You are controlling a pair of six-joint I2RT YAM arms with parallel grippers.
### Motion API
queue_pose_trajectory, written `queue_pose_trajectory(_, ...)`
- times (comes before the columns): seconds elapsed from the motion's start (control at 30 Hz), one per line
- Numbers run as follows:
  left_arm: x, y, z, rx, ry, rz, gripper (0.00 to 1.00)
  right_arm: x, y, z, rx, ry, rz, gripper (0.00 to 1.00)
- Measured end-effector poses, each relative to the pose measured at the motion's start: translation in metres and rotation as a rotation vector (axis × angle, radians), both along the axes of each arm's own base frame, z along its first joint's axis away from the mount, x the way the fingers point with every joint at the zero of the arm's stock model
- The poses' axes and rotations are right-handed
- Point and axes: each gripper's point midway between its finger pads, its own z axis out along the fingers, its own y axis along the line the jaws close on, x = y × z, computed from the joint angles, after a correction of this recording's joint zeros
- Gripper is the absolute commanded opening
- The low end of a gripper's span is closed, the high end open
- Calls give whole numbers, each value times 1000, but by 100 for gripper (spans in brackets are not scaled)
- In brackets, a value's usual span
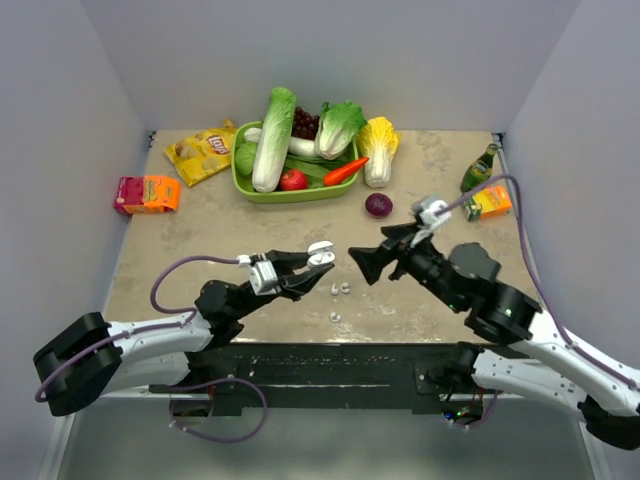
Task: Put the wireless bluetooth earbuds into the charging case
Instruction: Place the earbud in the charging case, then pick up the earbud from the center of the board.
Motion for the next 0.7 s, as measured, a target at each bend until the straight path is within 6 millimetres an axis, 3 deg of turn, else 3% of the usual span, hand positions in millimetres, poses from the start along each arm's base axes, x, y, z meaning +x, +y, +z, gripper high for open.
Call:
queue_pose_trajectory(0.1, 10, 18, 8, -66, 44, 90, 0, 1, -27, 10, 89, -22, -104, 95)
queue_pose_trajectory(0.2, 14, 41, 0, -130, 122, 164, 0, 14, -28, -1, 104, 10, -181, 93)
queue_pose_trajectory(0.23, 14, 47, -3, -147, 151, 174, 0, 19, -23, -13, 84, 31, -191, 92)
queue_pose_trajectory(0.33, 12, 66, -8, -234, 244, 196, 0, 31, -6, -78, -42, 133, -212, 91)
queue_pose_trajectory(0.4, 8, 76, 1, -301, 273, 183, 0, 32, -1, -132, -156, 211, -214, 91)
queue_pose_trajectory(0.47, 2, 81, 11, -347, 271, 156, 0, 28, -1, -170, -239, 274, -206, 91)
queue_pose_trajectory(0.53, -5, 84, 18, -374, 256, 125, 0, 26, 0, -188, -283, 311, -201, 91)
queue_pose_trajectory(0.7, -14, 76, 15, -356, 261, 59, 0, 24, 13, -205, -298, 357, -165, 90)
